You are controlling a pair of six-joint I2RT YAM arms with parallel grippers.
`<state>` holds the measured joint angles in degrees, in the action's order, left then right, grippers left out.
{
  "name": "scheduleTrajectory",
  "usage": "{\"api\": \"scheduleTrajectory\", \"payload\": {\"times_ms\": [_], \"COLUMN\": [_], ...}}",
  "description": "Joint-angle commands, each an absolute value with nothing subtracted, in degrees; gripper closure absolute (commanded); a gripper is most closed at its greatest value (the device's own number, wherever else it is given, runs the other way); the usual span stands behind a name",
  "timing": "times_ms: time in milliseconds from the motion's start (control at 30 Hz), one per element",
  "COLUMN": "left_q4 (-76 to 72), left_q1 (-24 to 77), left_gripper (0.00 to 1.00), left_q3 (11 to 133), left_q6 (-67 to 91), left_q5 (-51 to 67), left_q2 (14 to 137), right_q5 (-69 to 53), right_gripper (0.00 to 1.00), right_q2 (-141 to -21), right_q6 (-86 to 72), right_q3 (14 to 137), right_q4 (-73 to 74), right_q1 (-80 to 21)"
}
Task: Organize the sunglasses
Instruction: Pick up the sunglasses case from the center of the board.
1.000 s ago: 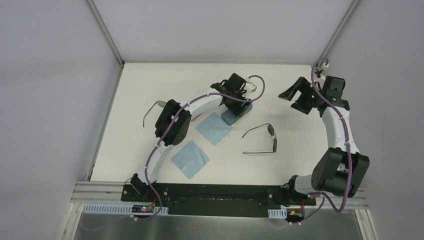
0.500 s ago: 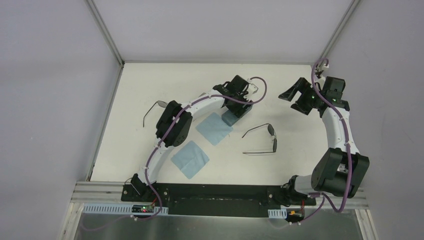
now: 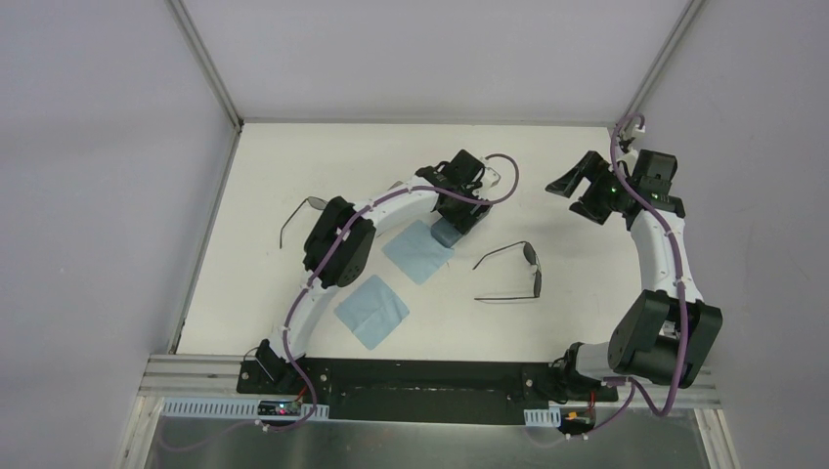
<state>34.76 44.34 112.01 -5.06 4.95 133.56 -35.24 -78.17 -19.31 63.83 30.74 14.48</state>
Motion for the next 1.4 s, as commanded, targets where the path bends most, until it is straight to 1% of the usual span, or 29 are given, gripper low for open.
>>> {"api": "scheduleTrajectory", "payload": {"times_ms": [0,100,167,200,233,267,300,433,567,633,700,767,833,900,1067,1233,1367], "left_q4": [35.6,35.56,35.59,35.6,35.55,35.48,35.43,33.78,28.82,24.95,21.52,18.27,15.36,13.48,12.45,11.72,11.43], "left_q1": [45.0,45.0,44.93,44.99,44.95,44.84,44.56,41.81,36.72,34.5,33.44,32.85,32.55,32.52,32.44,32.34,32.27], "left_gripper": [0.33,0.45,0.59,0.67,0.82,0.92,0.99,1.0,1.0,1.0,1.0,1.0,1.0,1.0,1.0,1.0,1.0], "left_q3": [111.83,112.28,113.05,113.65,114.27,115.13,115.96,117.83,116.22,114.07,111.21,108.84,107.42,106.65,106.2,106.16,105.93], "left_q6": [-4.61,-4.66,-4.65,-4.57,-4.25,-3.93,-3.49,2.12,9.84,14.17,17.83,20.76,23.88,25.2,25.27,24.92,24.61], "left_q5": [3.37,3.92,4.61,5.05,5.54,6.61,8.29,17.33,32.38,40.07,43.92,47.54,50.14,51.47,52.87,55.03,55.85], "left_q2": [129.91,129.86,129.55,129.24,128.89,128.41,127.83,124.36,120.17,118.3,115.92,114.38,113.49,113.01,112.61,112.65,112.37], "right_q5": [-36.21,-36.17,-36.13,-36.12,-36.21,-36.3,-36.11,-33.42,-32.21,-34.85,-39.88,-41.6,-41.95,-44.29,-54.76,-54.58,-53.61], "right_gripper": [0.07,0.07,0.07,0.07,0.07,0.08,0.09,0.16,0.2,0.23,0.24,0.23,0.19,0.17,0.15,0.15,0.21], "right_q2": [-75.87,-75.85,-75.85,-75.77,-75.69,-75.6,-75.52,-75.46,-75.75,-77.01,-78.66,-80.21,-81.38,-82.28,-83.97,-86.3,-88.14], "right_q6": [-19.77,-19.69,-19.43,-19.17,-18.84,-18.27,-17.46,-12.87,-9.67,-9.31,-9.05,-7.59,-6.49,-8.13,-17.56,-22.76,-24.79], "right_q3": [63.37,63.4,63.45,63.44,63.46,63.46,63.64,64.81,67.2,69.18,71.99,75.21,77.26,77.63,76.53,76.92,77.18], "right_q4": [28.97,28.92,29.03,29.01,29.07,29.33,29.7,32.22,32.63,32.37,32.44,33.95,34.72,33.22,23.56,19.64,18.44], "right_q1": [15.09,15.16,15.2,15.21,15.12,15.05,14.97,12.2,6.16,3.5,1.33,-1.44,-4.06,-4.45,-4.44,-4.22,-3.08]}}
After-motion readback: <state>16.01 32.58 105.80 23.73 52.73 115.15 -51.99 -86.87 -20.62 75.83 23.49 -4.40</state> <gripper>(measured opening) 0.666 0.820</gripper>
